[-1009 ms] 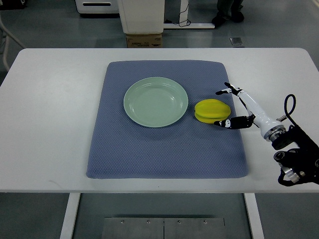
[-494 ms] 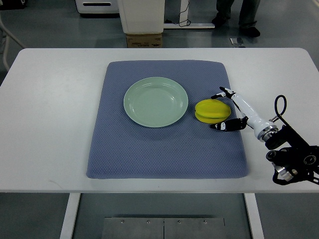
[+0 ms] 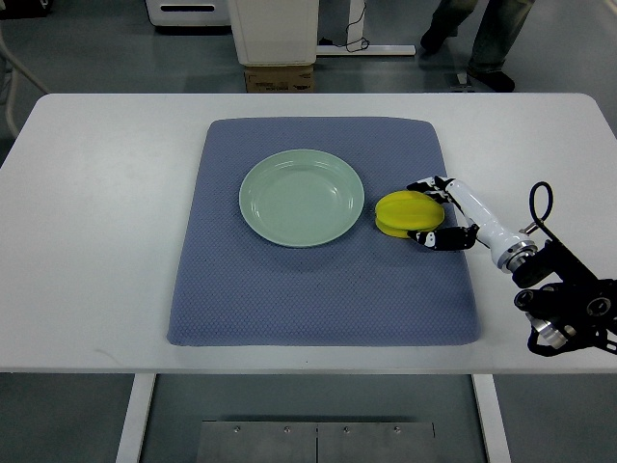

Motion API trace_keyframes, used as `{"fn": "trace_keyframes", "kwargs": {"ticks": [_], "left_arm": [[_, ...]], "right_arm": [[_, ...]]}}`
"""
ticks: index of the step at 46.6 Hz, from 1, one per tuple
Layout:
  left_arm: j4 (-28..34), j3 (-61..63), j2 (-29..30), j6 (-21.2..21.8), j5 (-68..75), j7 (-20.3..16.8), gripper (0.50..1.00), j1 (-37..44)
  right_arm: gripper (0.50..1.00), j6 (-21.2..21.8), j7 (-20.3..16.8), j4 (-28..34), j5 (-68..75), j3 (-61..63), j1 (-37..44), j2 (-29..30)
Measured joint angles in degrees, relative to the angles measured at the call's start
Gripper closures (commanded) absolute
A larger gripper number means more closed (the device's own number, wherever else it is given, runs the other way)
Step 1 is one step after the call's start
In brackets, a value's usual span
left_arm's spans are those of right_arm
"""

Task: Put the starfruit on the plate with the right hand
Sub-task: 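Close the right hand's fingers around the yellow starfruit, then lift the starfruit with the right hand, raising it away from the mat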

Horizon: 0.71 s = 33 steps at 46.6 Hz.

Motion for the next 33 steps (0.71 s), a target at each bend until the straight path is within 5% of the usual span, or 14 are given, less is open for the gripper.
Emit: {"fn": "trace_keyframes", "kwargs": {"ticks": [7,18,21,26,33], "left_arm": [[0.0,0.0,0.0,0.0,0.0,0.0,0.500,0.0],[0.0,0.0,0.0,0.0,0.0,0.0,0.500,0.0],[0.0,0.0,0.0,0.0,0.0,0.0,0.500,0.0],[0.0,0.0,0.0,0.0,0.0,0.0,0.500,0.0],[0.0,0.0,0.0,0.0,0.0,0.0,0.500,0.0]], "right_arm": [[0.894,0.0,0.3,0.2,0.0,0.2,0.4,0.0],[0.843,0.0,0.4,0.4,-0.1,0.3,0.4,0.5],[0.869,0.0,0.4,0.4,-0.1,0.3,0.5,0.5],[1.000,0.0,0.4,0.4,0.0,0.3,0.5,0.5],[1.000,0.8,0.4,0.4,1.2,0.3,0.9,0.5]]}}
